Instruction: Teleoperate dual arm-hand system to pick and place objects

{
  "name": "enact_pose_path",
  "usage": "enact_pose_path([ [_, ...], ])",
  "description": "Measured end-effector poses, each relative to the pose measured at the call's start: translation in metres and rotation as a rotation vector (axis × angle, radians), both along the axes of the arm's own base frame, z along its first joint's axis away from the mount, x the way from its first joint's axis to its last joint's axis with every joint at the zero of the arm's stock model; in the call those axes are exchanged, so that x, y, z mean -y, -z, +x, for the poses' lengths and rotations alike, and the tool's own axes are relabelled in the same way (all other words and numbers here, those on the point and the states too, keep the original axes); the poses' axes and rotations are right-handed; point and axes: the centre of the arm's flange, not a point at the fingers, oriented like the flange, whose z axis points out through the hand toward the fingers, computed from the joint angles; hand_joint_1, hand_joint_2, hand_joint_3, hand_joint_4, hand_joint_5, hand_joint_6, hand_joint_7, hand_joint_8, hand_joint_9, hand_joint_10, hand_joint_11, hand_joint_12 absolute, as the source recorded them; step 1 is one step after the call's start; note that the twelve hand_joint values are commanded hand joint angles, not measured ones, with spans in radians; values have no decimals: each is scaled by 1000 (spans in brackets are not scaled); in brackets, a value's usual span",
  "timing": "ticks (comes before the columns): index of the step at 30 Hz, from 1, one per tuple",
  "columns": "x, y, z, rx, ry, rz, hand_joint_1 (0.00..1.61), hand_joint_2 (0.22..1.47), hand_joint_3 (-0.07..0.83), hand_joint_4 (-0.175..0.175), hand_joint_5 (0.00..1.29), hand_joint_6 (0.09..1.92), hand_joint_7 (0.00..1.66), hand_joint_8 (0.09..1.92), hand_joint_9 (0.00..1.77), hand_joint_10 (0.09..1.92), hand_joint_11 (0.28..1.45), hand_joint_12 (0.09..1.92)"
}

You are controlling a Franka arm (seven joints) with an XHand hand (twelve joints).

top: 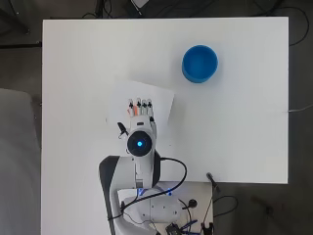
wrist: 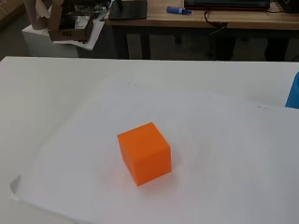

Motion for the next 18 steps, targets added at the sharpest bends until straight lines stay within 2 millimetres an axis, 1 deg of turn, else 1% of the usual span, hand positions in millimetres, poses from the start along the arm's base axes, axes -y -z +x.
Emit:
enact_pose_path([
  [2, -5, 9, -16, 1, -4, 22, 292, 1087, 4, 73, 402, 87, 445, 87, 534, 87, 455, 87],
  [6, -13, 29, -57, 27, -5, 42, 286, 1090, 3, 73, 389, 87, 435, 87, 532, 87, 457, 87],
  [8, -18, 32, -71, 54, 0, 46, 277, 1093, 4, 76, 373, 87, 403, 87, 514, 87, 458, 87],
  [9, -21, 33, -74, 66, 8, 48, 274, 1094, 3, 80, 365, 87, 380, 87, 502, 87, 459, 87],
  [10, -23, 36, -73, 70, 17, 53, 272, 1094, 3, 83, 356, 87, 362, 87, 493, 87, 460, 87],
  [12, -25, 47, -65, 65, 36, 72, 268, 1095, 3, 86, 343, 87, 343, 87, 485, 87, 462, 87],
  [15, -28, 66, -44, 38, 65, 89, 267, 1091, 0, 86, 322, 87, 318, 87, 480, 87, 468, 87],
  [18, -28, 82, -18, 0, 93, 102, 274, 1082, -3, 83, 298, 87, 298, 87, 467, 87, 469, 87],
])
